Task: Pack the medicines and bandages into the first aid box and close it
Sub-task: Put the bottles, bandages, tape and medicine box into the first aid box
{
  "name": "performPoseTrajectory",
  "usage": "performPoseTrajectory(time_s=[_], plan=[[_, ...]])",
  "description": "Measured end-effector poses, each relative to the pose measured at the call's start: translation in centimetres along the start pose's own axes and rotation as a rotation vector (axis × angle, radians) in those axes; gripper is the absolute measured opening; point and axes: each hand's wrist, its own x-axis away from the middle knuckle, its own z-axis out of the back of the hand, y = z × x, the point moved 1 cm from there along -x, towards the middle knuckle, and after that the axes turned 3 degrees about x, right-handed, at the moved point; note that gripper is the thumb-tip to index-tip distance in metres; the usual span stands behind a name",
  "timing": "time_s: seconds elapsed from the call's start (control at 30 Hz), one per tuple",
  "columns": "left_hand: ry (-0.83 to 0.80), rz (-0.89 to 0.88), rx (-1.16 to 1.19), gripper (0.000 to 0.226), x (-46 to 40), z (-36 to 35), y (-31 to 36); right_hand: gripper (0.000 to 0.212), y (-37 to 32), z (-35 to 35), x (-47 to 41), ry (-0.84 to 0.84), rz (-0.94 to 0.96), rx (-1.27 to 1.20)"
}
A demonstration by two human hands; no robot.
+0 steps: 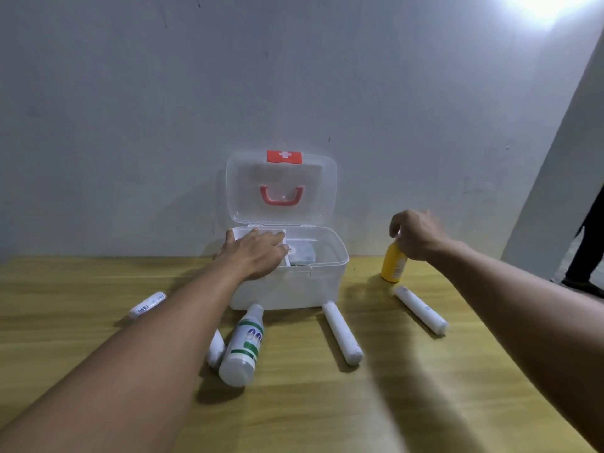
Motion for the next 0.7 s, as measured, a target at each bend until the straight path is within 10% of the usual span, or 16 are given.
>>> performPoseTrajectory(time_s=[0.33,0.7], plan=[[-0.014,0.002,-0.004,0.055,0.0,0.2,0.0,0.022,-7.1,9.4,2.2,0.354,0.239,-0.165],[0.014,0.059,0.022,0.057,0.3,0.1,0.2,0.025,-14.0,0.7,3.4,0.012,0.422,-0.310]])
